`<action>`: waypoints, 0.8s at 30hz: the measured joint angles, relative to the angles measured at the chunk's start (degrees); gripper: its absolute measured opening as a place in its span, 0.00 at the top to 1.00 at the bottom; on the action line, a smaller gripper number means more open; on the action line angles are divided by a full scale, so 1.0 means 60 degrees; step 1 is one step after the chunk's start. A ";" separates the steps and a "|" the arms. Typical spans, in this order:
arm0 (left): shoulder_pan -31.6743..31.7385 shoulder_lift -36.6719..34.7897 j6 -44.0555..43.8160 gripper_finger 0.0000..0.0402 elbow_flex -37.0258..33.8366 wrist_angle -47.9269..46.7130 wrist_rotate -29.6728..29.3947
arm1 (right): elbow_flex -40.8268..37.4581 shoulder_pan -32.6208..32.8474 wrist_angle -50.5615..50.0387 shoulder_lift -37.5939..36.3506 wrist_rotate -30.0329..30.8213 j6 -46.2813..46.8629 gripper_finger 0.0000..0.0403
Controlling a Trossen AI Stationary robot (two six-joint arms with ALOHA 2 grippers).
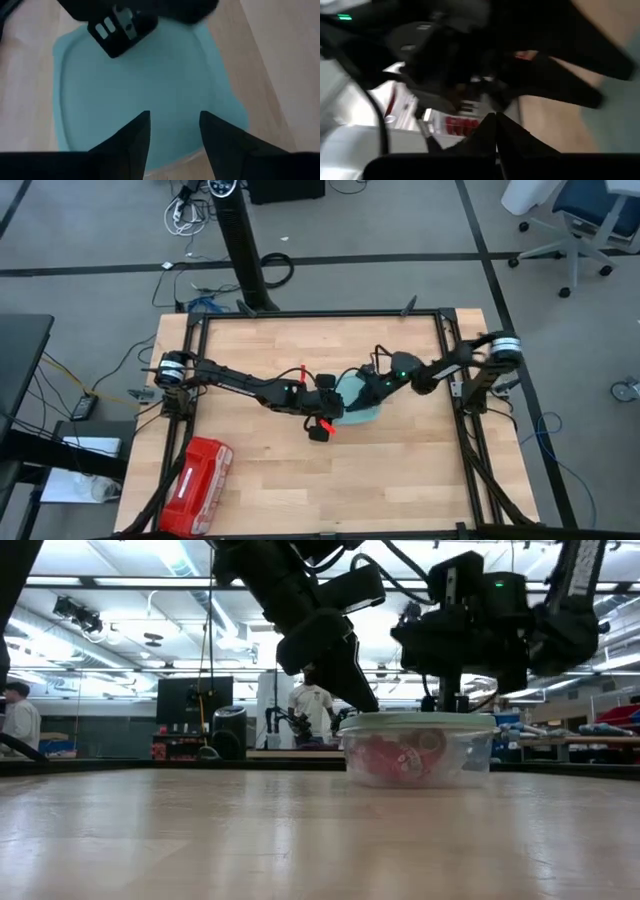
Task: Roll bandage
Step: Close the green tupperware
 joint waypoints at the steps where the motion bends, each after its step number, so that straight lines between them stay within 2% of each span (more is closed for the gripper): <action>1: 0.0000 0.0000 0.0003 0.56 0.0001 -0.0025 -0.0012 | 0.0015 0.0095 0.0945 0.0055 0.0114 0.0364 0.97; 4: 0.0000 0.0000 0.0001 0.56 0.0004 -0.0007 -0.0026 | 0.0100 0.0324 0.3489 -0.0046 0.0099 0.2260 0.98; 6: -0.0003 0.0000 0.0003 0.56 0.0004 -0.0021 -0.0036 | 0.0136 0.0549 0.3540 -0.0623 0.0000 0.3061 0.99; 9: -0.0007 0.0000 -0.0027 0.56 0.0012 -0.0038 -0.0042 | 0.0196 0.0716 0.3236 -0.1079 -0.0082 0.3255 0.99; 10: -0.0014 0.0000 -0.0040 0.56 0.0015 -0.0004 -0.0039 | 0.0196 0.0690 0.2920 -0.1176 -0.0111 0.2719 1.00; 11: -0.0014 0.0000 -0.0047 0.56 0.0015 0.0004 -0.0039 | 0.0167 0.0591 0.1747 -0.1203 -0.0102 0.1859 1.00; 13: -0.0014 0.0000 -0.0036 0.56 0.0013 0.0059 -0.0012 | 0.0056 0.0417 -0.1822 -0.0926 0.0241 0.0418 0.99; 15: -0.0014 -0.0001 -0.0016 0.56 0.0013 0.0053 -0.0029 | 0.0125 0.0211 -0.2698 -0.0699 0.0251 -0.0309 0.99; 16: -0.0013 -0.0004 -0.0013 0.56 0.0027 -0.0001 -0.0032 | 0.0060 0.0175 -0.2157 -0.0573 -0.0076 -0.0413 0.99; 18: -0.0014 -0.0004 0.0003 0.56 0.0052 -0.0062 -0.0053 | -0.0058 0.0235 -0.0721 -0.0429 0.0090 -0.0114 0.98; 21: -0.0014 -0.0004 -0.0004 0.56 0.0084 -0.0055 -0.0039 | -0.0097 0.0229 0.1263 -0.0376 0.0094 0.1136 0.99; 24: -0.0035 -0.0014 -0.0009 0.56 0.0084 -0.0036 -0.0041 | -0.0081 0.0064 0.1903 -0.0534 -0.0083 0.1751 1.00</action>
